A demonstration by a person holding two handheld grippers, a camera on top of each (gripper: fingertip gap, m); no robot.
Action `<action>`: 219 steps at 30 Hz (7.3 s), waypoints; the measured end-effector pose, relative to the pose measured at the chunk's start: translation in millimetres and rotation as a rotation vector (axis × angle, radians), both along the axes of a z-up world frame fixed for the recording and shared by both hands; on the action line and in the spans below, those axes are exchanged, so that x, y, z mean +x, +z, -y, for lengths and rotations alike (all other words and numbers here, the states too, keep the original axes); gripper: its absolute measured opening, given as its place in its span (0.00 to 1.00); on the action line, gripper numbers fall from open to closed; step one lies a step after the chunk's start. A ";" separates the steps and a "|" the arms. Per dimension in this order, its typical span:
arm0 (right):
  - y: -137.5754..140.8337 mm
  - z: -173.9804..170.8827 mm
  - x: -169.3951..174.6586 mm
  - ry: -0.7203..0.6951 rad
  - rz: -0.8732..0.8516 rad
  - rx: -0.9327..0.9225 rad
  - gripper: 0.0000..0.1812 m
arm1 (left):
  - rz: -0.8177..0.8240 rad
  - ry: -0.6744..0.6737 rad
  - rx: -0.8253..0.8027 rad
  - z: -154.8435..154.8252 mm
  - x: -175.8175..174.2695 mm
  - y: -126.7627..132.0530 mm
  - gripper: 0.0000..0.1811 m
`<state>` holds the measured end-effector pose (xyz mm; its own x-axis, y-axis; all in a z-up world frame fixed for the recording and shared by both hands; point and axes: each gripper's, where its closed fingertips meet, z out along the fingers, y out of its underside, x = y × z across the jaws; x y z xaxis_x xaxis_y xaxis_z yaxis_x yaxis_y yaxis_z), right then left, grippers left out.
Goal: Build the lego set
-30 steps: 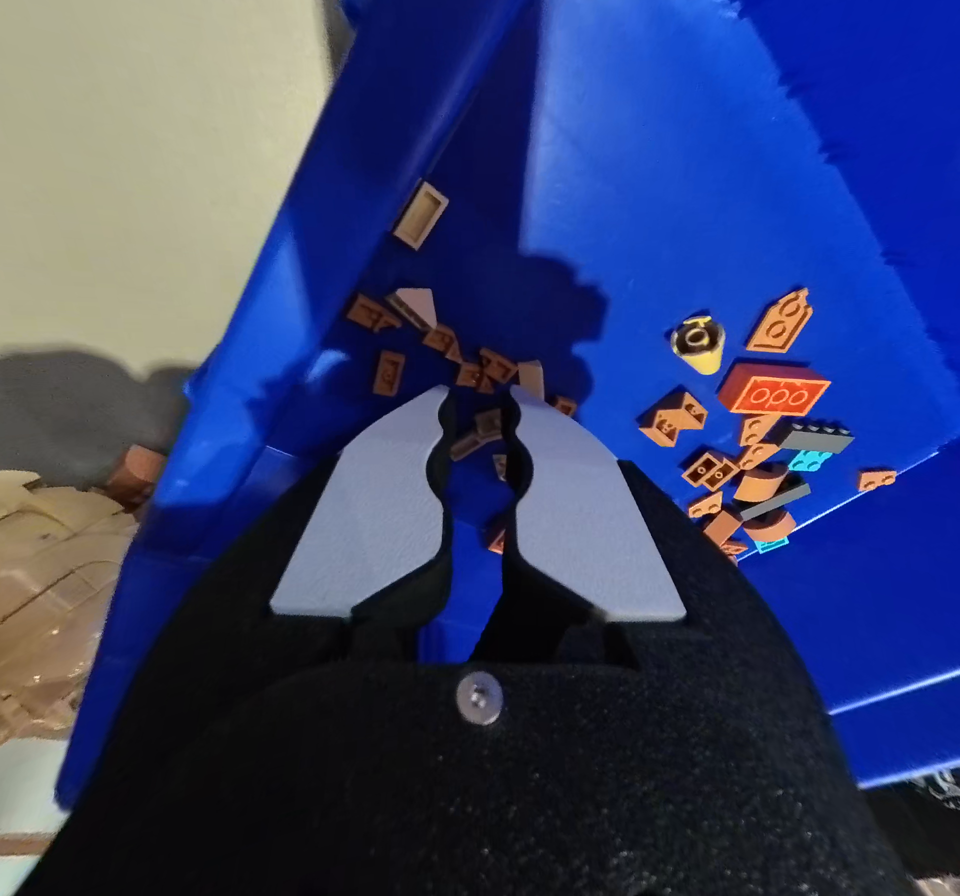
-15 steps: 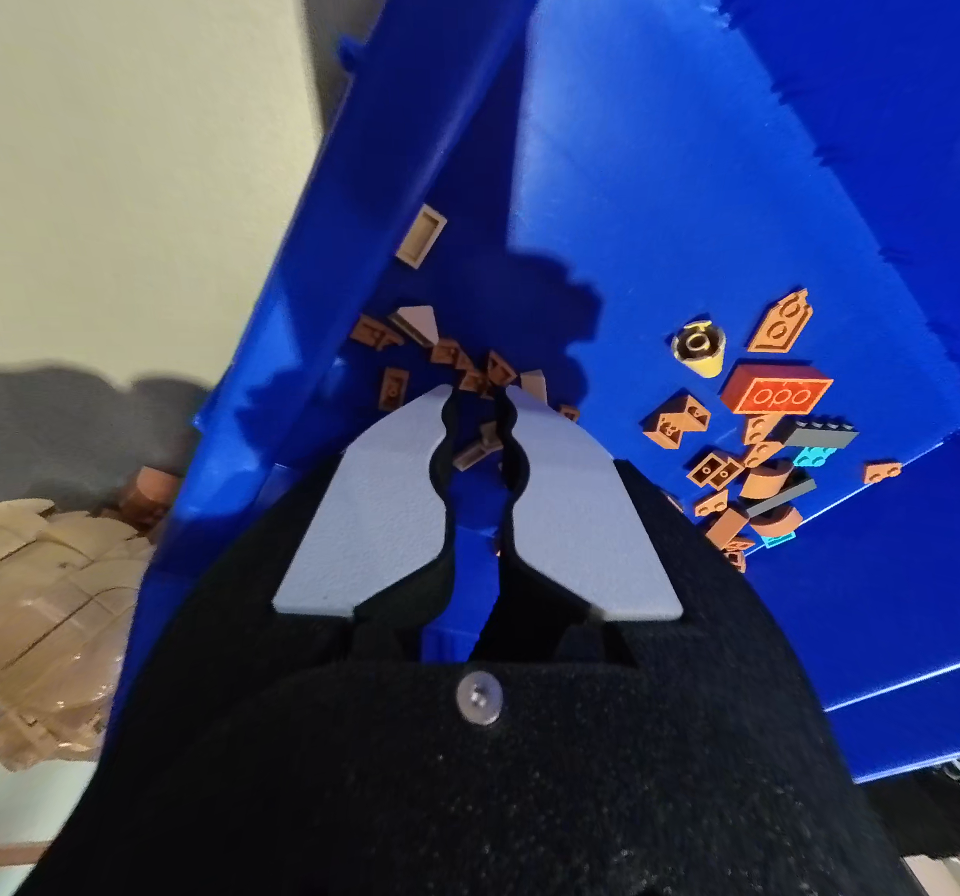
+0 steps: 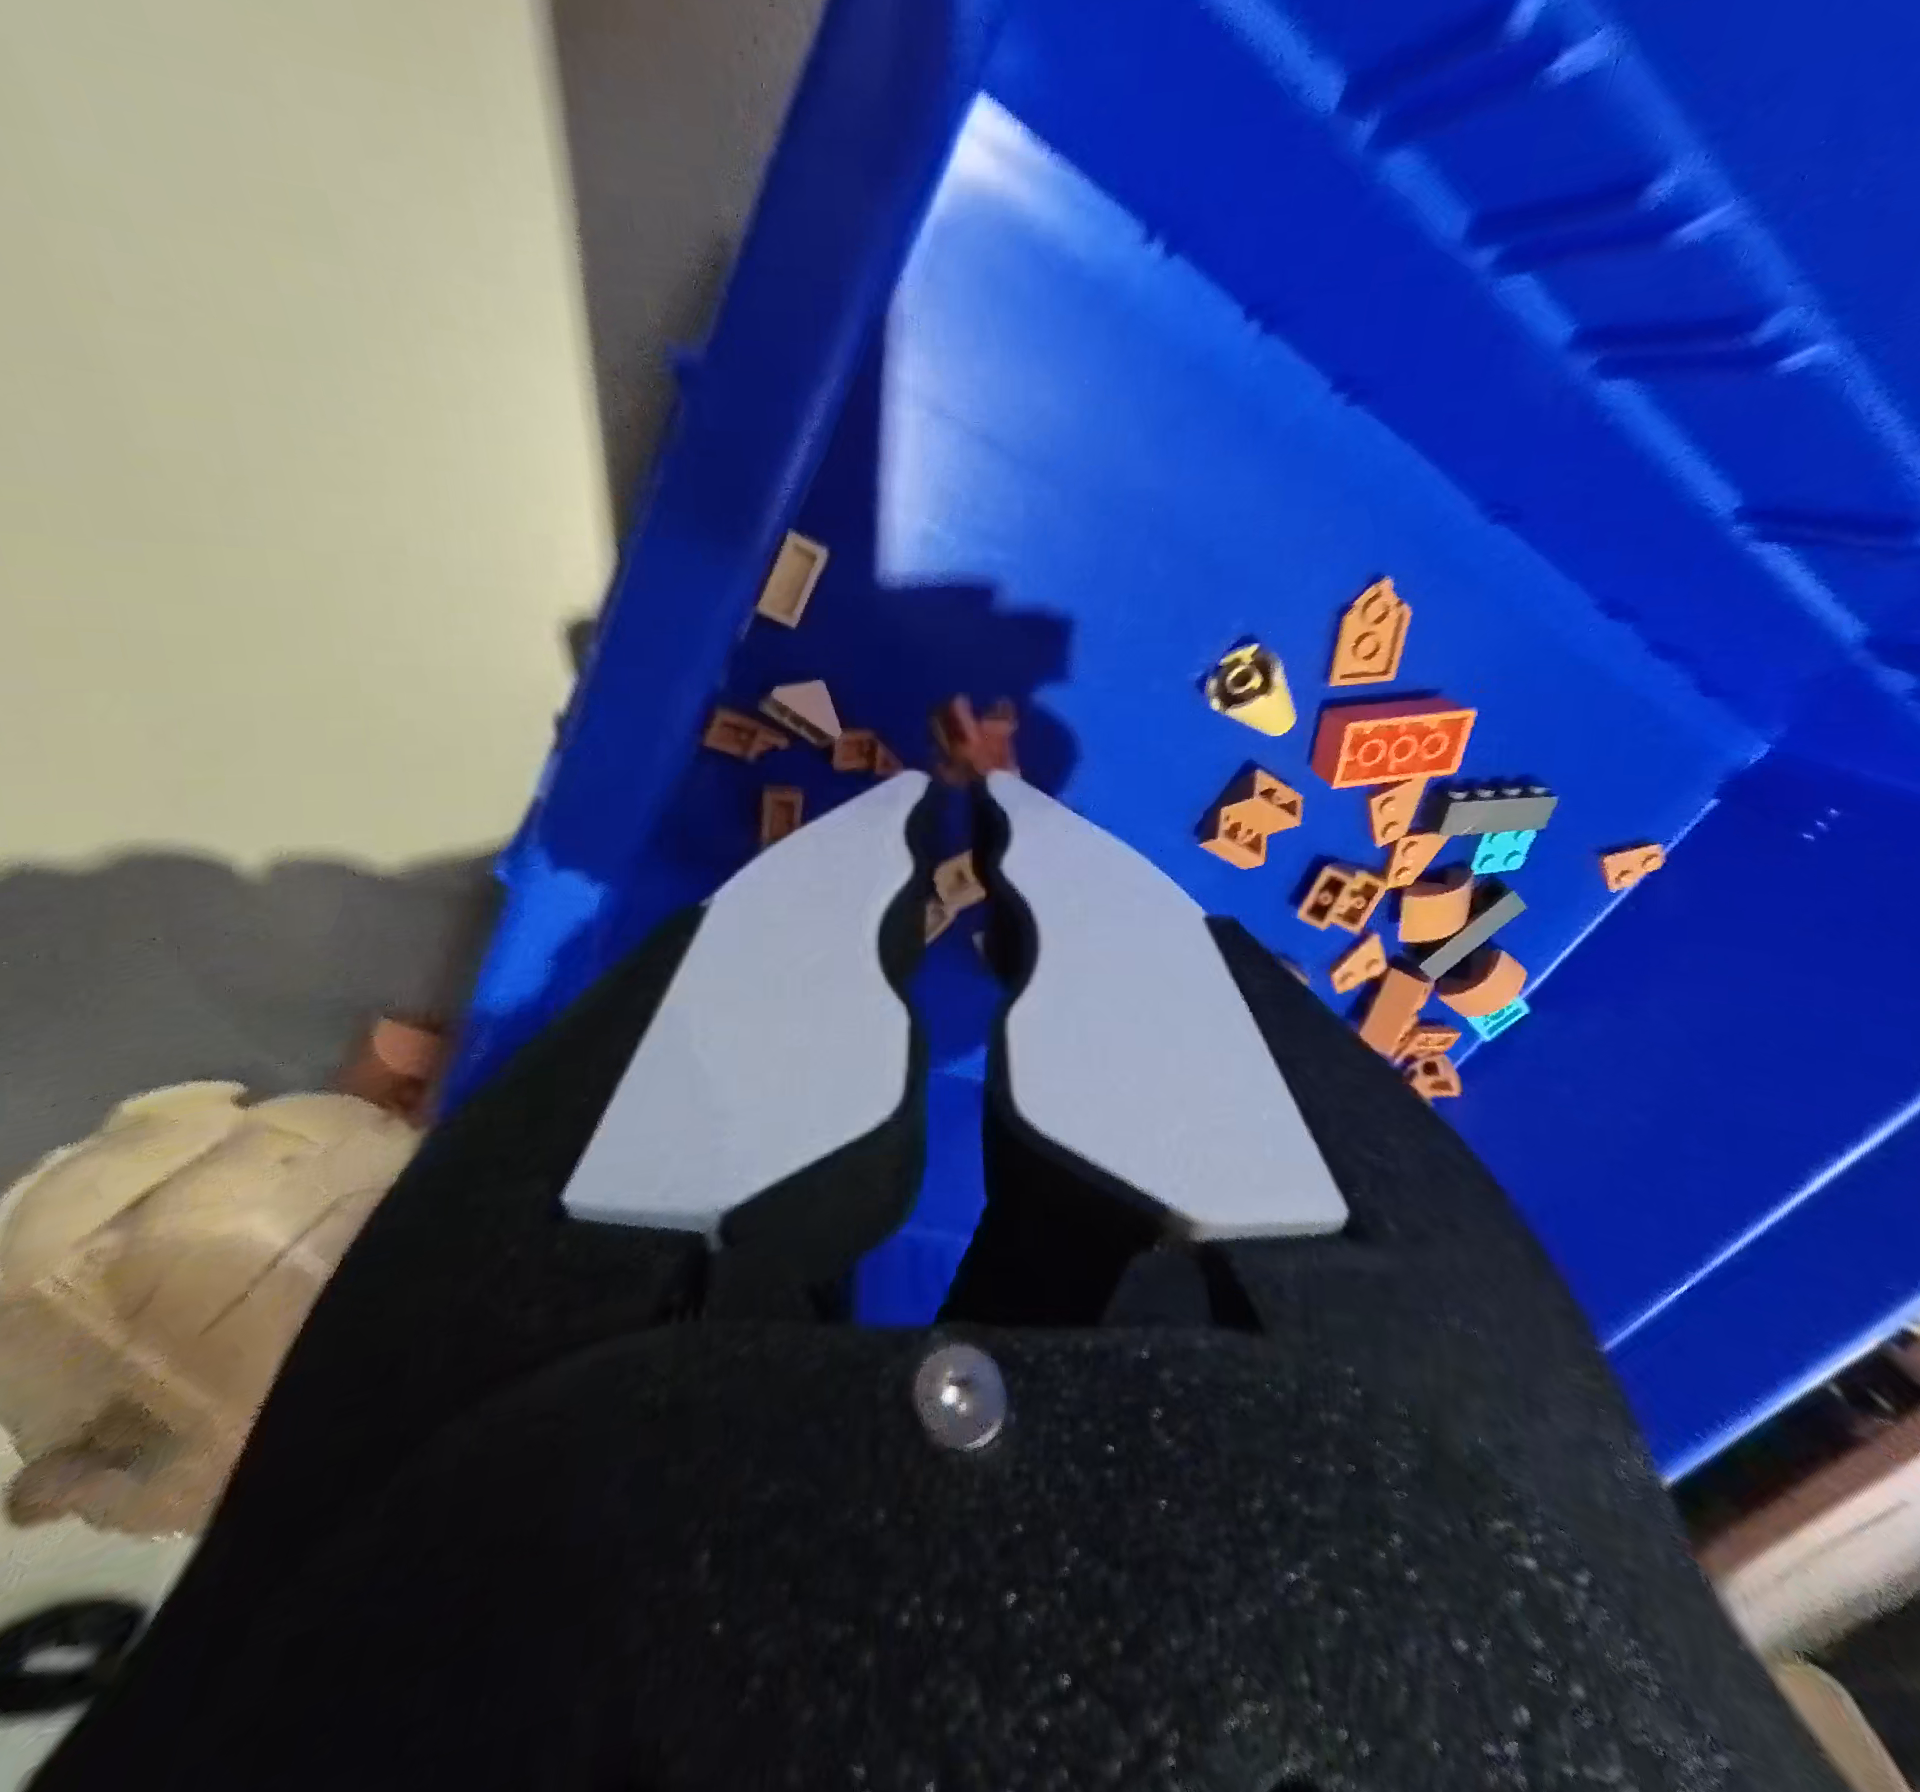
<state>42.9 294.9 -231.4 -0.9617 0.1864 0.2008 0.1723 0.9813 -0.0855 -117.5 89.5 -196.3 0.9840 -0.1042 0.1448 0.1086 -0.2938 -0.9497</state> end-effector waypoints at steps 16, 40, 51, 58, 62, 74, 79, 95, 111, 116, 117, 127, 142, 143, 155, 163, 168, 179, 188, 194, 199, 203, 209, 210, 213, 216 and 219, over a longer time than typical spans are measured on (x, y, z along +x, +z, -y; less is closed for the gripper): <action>22.3 30.9 -12.0 -0.109 -0.180 -0.118 0.01 | -0.018 -0.004 -0.011 0.2 2.0 -1.9 0.08; -2.1 155.0 32.7 -0.318 -0.166 -0.548 0.00 | -0.036 -0.016 -0.025 -0.4 4.8 -4.3 0.08; -18.7 153.8 38.3 -0.420 -0.151 -0.556 0.03 | -0.047 -0.018 -0.030 -0.2 5.6 -4.9 0.08; -11.1 140.0 50.6 -0.496 -0.178 -0.588 0.06 | -0.049 -0.023 -0.034 -0.3 6.8 -5.3 0.08; -19.8 141.9 52.7 -0.558 -0.159 -0.581 0.09 | -0.057 -0.025 -0.038 -0.6 7.9 -6.1 0.08; -31.0 143.3 51.7 -0.669 -0.160 -0.507 0.07 | -0.055 -0.024 -0.035 -0.1 7.4 -4.9 0.08; -31.4 142.7 48.8 -0.691 -0.177 -0.524 0.00 | -0.052 -0.022 -0.033 0.1 6.8 -4.6 0.08; -16.6 141.8 40.1 -0.748 -0.193 -0.673 0.00 | -0.066 -0.025 -0.023 0.9 9.1 -0.2 0.08; -24.3 143.6 44.9 -0.688 -0.170 -0.581 0.10 | -0.083 -0.033 -0.020 0.6 12.4 1.5 0.08; -30.7 146.4 43.4 -0.657 -0.150 -0.542 0.13 | -0.084 -0.033 -0.021 0.5 12.5 1.5 0.08; -30.9 146.8 42.4 -0.655 -0.150 -0.537 0.13 | -0.084 -0.032 -0.020 0.6 12.2 1.7 0.08; -23.3 153.3 36.6 -0.700 -0.170 -0.641 0.08 | -0.086 -0.037 -0.011 0.7 14.4 4.6 0.08; 110.6 170.3 -6.1 -0.857 0.019 -2.264 0.08 | -0.156 -0.262 0.216 4.0 79.2 40.7 0.10; 110.7 172.9 -7.7 -0.860 0.037 -2.295 0.08 | -0.170 -0.283 0.232 4.5 86.0 41.9 0.11; 108.5 212.6 -22.4 -0.850 0.222 -2.410 0.08 | -0.321 -0.384 0.462 16.5 132.5 66.3 0.15; 101.8 229.4 -26.2 -0.855 0.289 -2.405 0.08 | -0.495 -0.382 0.492 17.6 143.0 61.9 0.12; 95.7 235.3 -25.8 -0.865 0.308 -2.395 0.08 | -0.591 -0.372 0.496 16.6 145.8 57.8 0.08; 85.5 241.2 -24.0 -0.890 0.268 -2.305 0.08 | -0.602 -0.375 0.446 15.3 142.4 51.0 0.04; 80.3 226.7 -16.3 -0.957 0.095 -2.101 0.09 | -0.579 -0.444 0.331 26.6 125.9 48.6 0.04; 66.1 202.5 -2.9 -0.992 -0.062 -1.816 0.09 | -0.628 -0.558 -0.069 38.2 97.4 -16.6 0.04; 40.8 188.7 7.0 -0.979 -0.150 -1.483 0.09 | -0.629 -0.584 -0.273 40.1 94.8 -55.0 0.04; 33.6 178.5 12.4 -0.952 -0.190 -1.364 0.10 | -0.583 -0.582 -0.320 39.9 94.6 -63.5 0.04; 47.8 160.8 16.4 -0.896 -0.299 -1.291 0.11 | -0.527 -0.579 -0.316 39.6 93.4 -63.2 0.04; 49.8 158.9 17.4 -0.882 -0.313 -1.270 0.11 | -0.520 -0.581 -0.316 39.7 93.8 -63.2 0.04; 55.7 151.2 19.5 -0.847 -0.357 -1.187 0.12 | -0.508 -0.591 -0.315 40.7 95.2 -63.0 0.05; 64.3 131.3 22.7 -0.822 -0.405 -1.065 0.12 | -0.492 -0.592 -0.294 40.3 96.1 -59.4 0.06; 76.3 90.4 26.6 -0.792 -0.479 -0.864 0.11 | -0.479 -0.584 -0.263 38.8 95.9 -54.0 0.06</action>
<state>69.5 204.5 -155.1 -0.3923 0.9195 0.0227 0.4595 0.2173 -0.8612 -21.6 50.7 -250.3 0.7420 -0.6434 -0.1886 -0.5346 -0.3980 -0.7455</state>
